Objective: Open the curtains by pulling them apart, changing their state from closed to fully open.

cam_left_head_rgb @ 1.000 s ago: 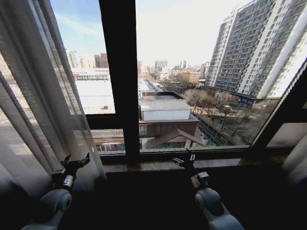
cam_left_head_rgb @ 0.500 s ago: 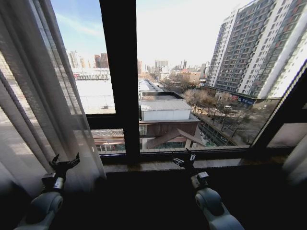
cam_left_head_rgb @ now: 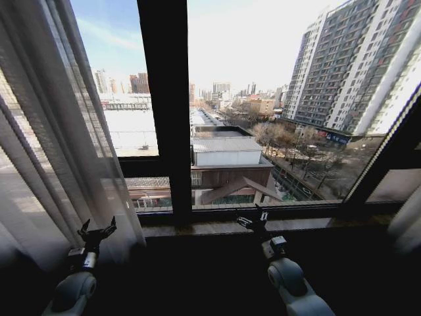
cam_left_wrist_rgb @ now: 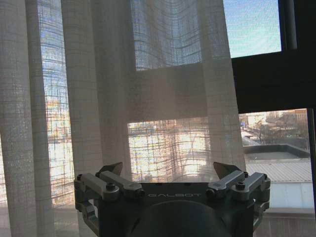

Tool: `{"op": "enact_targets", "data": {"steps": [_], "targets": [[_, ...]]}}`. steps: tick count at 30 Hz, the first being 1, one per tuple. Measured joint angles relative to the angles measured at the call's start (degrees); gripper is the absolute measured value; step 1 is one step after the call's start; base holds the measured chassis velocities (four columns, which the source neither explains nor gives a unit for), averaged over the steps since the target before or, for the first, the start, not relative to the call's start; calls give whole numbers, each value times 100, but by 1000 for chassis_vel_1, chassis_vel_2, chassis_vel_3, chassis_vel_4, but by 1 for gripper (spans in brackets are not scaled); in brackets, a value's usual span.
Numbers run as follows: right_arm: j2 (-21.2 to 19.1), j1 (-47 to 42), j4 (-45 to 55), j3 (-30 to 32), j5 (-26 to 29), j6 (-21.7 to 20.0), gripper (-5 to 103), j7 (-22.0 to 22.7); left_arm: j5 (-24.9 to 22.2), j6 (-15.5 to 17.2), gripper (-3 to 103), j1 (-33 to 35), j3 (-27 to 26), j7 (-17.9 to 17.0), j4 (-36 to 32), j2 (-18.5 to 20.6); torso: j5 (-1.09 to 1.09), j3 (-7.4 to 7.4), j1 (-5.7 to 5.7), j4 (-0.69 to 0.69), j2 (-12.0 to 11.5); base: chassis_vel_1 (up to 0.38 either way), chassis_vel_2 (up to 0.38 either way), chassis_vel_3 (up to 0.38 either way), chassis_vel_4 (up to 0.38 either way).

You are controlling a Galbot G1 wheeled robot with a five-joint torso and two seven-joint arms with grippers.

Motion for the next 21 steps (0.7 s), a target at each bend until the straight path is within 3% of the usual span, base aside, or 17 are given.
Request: {"op": "enact_targets", "data": {"steps": [21], "targets": [[0, 0, 0, 0, 0, 0, 100, 0, 48, -41, 100, -190, 218, 35, -31, -66, 0, 0, 0, 0, 0, 0, 0, 0, 0]]}}
